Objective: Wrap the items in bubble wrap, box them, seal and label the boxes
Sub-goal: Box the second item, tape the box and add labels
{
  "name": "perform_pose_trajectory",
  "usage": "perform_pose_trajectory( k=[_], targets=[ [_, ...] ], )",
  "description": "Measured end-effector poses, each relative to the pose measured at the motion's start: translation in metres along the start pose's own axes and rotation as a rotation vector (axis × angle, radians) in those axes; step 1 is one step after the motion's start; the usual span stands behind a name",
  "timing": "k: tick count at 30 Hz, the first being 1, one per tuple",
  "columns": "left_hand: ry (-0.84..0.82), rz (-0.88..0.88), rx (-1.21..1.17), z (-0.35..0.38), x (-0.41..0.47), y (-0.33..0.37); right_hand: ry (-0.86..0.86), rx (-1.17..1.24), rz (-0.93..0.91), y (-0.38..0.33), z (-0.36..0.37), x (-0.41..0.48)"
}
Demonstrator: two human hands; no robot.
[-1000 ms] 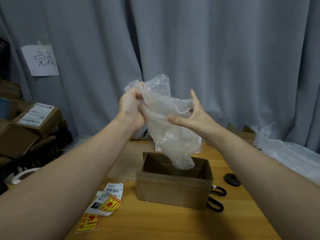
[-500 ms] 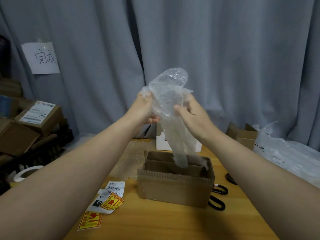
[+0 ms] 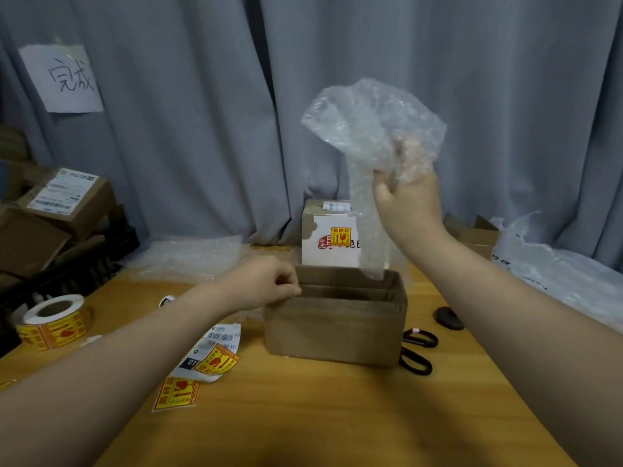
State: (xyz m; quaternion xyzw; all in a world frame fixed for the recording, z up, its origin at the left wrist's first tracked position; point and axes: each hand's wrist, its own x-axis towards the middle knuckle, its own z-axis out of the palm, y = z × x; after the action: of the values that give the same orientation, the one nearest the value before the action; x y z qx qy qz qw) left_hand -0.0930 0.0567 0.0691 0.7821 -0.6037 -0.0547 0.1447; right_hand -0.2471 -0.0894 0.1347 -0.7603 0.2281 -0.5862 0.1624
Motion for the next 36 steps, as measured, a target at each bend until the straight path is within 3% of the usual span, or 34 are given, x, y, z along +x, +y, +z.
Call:
perform_pose_trajectory(
  k=[3, 5, 7, 9, 12, 13, 15, 17, 19, 22, 25, 27, 29, 31, 36],
  targets=[
    [-0.073, -0.013, 0.038, 0.005, -0.007, -0.009, 0.067, -0.118, -0.378, -0.018, 0.004, -0.017],
    [-0.136, -0.02, 0.188, 0.015, -0.012, -0.014, -0.018, -0.184, -0.554, -0.026, 0.013, -0.043],
    [-0.066, -0.023, 0.163, 0.029, -0.015, -0.02, -0.212, -0.372, -0.636, -0.021, 0.025, -0.071],
    [0.085, -0.027, 0.008, 0.04, -0.018, -0.028, -0.499, -0.498, -0.528, -0.004, 0.036, -0.1],
    [0.161, -0.094, -0.199, 0.053, -0.023, -0.044, -0.745, -0.447, 0.0, 0.022, 0.04, -0.119],
    [0.169, -0.103, -0.234, 0.056, -0.024, -0.045, -0.805, -0.423, 0.086, 0.026, 0.042, -0.119],
    [0.212, -0.075, -0.25, 0.056, -0.024, -0.043, -0.992, -0.469, 0.078, 0.022, 0.043, -0.116],
    [0.209, -0.013, -0.087, 0.047, -0.024, -0.034, -1.208, -0.475, 0.077, 0.016, 0.041, -0.115],
    [0.203, 0.098, 0.285, 0.038, -0.021, -0.024, -1.313, -0.454, 0.129, 0.014, 0.035, -0.114],
    [0.152, 0.318, 0.63, 0.031, -0.015, -0.008, -1.159, -0.375, 0.104, 0.016, 0.027, -0.111],
    [-0.098, 0.221, 0.641, 0.031, -0.008, 0.005, -0.93, -0.71, -0.169, 0.019, 0.012, -0.098],
    [-0.199, 0.122, 0.605, 0.029, -0.003, 0.017, -1.012, -0.963, -0.22, 0.022, 0.001, -0.093],
    [-0.26, 0.029, 0.561, 0.029, 0.002, 0.025, -1.118, -0.994, -0.134, 0.027, -0.004, -0.09],
    [-0.271, -0.022, 0.55, 0.032, 0.009, 0.029, -1.18, -0.873, -0.016, 0.033, 0.0, -0.087],
    [-0.224, -0.059, 0.457, 0.037, 0.016, 0.02, -1.185, -0.551, 0.222, 0.048, 0.015, -0.091]
  ],
)
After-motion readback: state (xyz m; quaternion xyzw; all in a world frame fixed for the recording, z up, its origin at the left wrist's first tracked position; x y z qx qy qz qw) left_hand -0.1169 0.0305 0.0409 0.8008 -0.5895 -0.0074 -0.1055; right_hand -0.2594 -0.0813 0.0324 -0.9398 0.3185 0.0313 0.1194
